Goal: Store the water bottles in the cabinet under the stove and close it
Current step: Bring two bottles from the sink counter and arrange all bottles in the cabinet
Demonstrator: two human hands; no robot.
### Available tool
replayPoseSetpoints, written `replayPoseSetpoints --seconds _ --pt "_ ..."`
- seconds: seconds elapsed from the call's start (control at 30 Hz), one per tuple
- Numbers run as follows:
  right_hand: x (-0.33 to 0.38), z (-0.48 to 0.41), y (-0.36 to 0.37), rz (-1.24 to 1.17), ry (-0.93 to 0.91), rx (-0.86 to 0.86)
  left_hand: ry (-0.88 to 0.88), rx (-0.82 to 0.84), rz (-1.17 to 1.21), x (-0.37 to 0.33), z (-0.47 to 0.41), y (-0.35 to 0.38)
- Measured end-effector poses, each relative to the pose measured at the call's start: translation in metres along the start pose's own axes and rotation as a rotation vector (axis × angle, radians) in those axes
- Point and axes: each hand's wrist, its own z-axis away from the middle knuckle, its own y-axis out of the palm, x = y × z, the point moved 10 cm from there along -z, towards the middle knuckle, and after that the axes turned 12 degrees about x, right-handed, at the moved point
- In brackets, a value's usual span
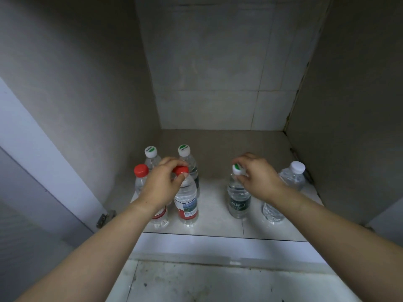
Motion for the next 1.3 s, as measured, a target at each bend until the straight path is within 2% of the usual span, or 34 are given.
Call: replayPoseSetpoints --seconds 0.27,0.53,0.83,1.0,1.1,1.3 --pt "0.025 -0.010 0.014 -0.071 -0.041 0.005 0.036 0.006 0.045 0.002 0.006 0.005" --pt "0.052 -0.013 0.024 0.015 -0.140 0.050 0.055 -0.002 0.057 0.006 0.004 0.007" --pt "0.044 -0.015 0.020 -0.100 -0.150 -0.002 0.079 0.003 0.004 0.006 0.007 0.015" --pt "0.042 -0.011 0.020 -0.137 -0.167 0.000 0.094 0.058 -0.110 0.001 0.005 0.016" --pt "0.040 -0.009 0.018 -0.132 -0.177 0.026 0.120 0.074 -0.221 -0.008 0.001 0.008" --pt "0.008 0.009 -0.016 -0.026 -0.094 -0.028 0.160 0.067 -0.219 -0.038 -0.014 0.003"
